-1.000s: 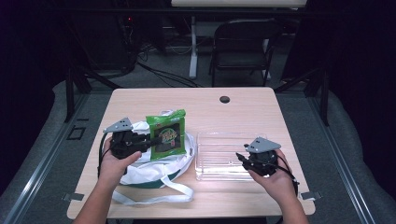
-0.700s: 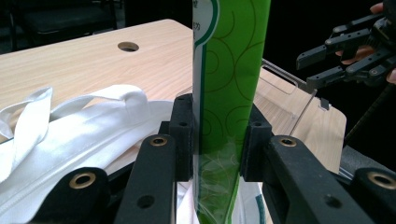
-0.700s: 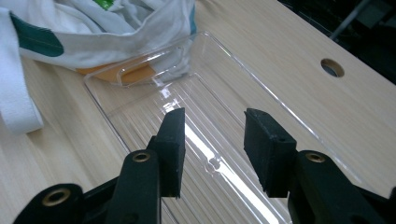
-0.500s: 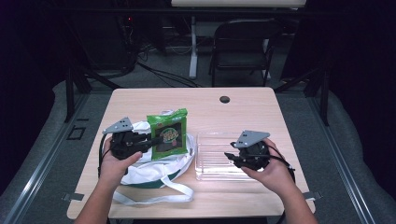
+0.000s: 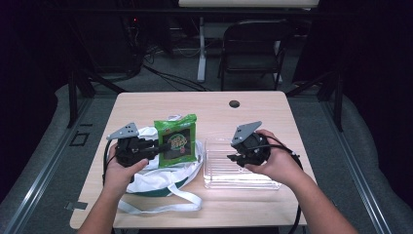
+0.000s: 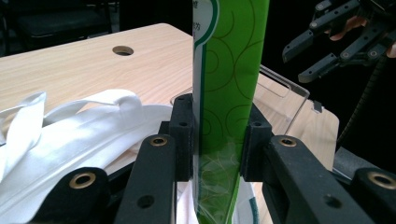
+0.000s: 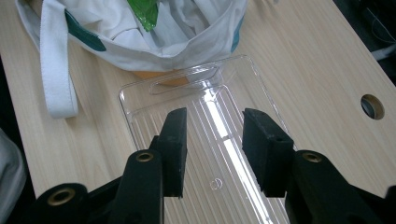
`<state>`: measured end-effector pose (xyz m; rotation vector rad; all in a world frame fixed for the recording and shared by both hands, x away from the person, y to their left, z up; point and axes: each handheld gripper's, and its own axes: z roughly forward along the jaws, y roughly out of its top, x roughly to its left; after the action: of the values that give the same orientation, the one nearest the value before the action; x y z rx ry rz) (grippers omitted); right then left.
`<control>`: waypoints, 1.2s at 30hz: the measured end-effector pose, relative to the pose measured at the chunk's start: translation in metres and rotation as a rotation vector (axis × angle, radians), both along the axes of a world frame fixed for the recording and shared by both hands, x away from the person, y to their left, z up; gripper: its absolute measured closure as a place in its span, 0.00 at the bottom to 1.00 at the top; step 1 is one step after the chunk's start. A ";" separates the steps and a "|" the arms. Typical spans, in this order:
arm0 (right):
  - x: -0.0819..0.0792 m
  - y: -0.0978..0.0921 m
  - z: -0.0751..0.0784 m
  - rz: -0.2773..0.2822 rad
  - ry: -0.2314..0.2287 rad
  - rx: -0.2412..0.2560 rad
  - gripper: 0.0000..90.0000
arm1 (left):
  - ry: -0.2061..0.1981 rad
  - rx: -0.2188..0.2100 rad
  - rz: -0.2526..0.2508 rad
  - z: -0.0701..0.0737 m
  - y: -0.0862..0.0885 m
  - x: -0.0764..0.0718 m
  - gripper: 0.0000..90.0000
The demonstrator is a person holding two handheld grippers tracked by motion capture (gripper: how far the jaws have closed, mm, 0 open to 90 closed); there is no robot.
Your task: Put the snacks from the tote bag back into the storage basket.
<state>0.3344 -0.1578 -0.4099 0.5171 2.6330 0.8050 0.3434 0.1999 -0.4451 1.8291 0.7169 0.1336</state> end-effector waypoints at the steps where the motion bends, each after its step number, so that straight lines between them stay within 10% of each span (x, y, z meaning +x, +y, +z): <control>1: 0.001 0.001 0.002 0.009 0.007 0.002 0.67 | 0.002 -0.003 -0.002 0.000 0.000 0.000 0.80; 11: 0.013 0.007 0.029 0.106 0.053 -0.021 0.68 | 0.019 -0.018 -0.033 -0.002 -0.004 0.000 0.80; 36: 0.024 0.055 0.086 0.241 -0.060 -0.105 0.51 | 0.030 -0.028 -0.090 -0.005 -0.017 -0.002 0.80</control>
<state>0.3588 -0.1026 -0.3240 0.1468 2.6966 0.7318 0.3412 0.1826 -0.4499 1.8371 0.6529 0.0367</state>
